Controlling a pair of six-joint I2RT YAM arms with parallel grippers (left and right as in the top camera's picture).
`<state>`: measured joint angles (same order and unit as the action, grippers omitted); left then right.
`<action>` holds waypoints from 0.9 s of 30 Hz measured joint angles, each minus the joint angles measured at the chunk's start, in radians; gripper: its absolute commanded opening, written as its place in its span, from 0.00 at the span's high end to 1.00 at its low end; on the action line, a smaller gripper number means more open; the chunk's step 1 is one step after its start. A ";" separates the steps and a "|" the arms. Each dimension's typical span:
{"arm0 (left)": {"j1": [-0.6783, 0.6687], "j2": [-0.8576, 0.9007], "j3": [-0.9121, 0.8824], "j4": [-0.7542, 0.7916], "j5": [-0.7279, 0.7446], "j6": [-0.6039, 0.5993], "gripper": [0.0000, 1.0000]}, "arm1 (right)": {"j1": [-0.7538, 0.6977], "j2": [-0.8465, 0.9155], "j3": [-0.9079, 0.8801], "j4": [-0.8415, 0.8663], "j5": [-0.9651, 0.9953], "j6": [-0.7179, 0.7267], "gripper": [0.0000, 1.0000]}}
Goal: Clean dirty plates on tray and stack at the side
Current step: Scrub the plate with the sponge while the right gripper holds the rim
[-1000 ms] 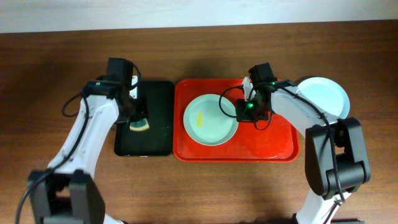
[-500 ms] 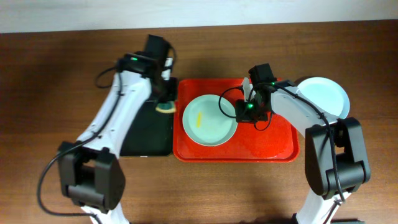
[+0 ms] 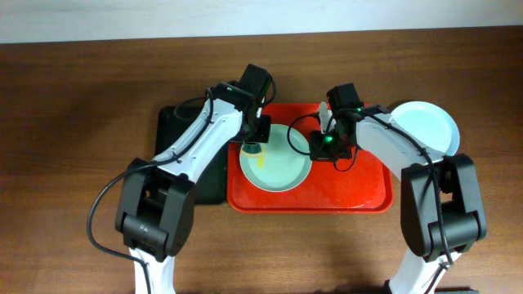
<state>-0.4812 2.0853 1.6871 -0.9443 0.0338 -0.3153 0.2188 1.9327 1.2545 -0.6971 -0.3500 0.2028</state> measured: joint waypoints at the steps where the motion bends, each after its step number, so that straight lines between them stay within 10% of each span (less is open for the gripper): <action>1: 0.000 0.008 0.000 0.004 0.000 0.000 1.00 | 0.000 0.000 0.000 0.000 0.000 0.000 0.96; 27: -0.026 0.156 0.043 0.043 0.148 0.004 1.00 | 0.000 0.000 0.000 0.002 0.005 0.000 0.96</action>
<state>-0.5076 2.2417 1.7298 -0.9016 0.1822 -0.3111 0.2188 1.9327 1.2545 -0.6949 -0.3454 0.2031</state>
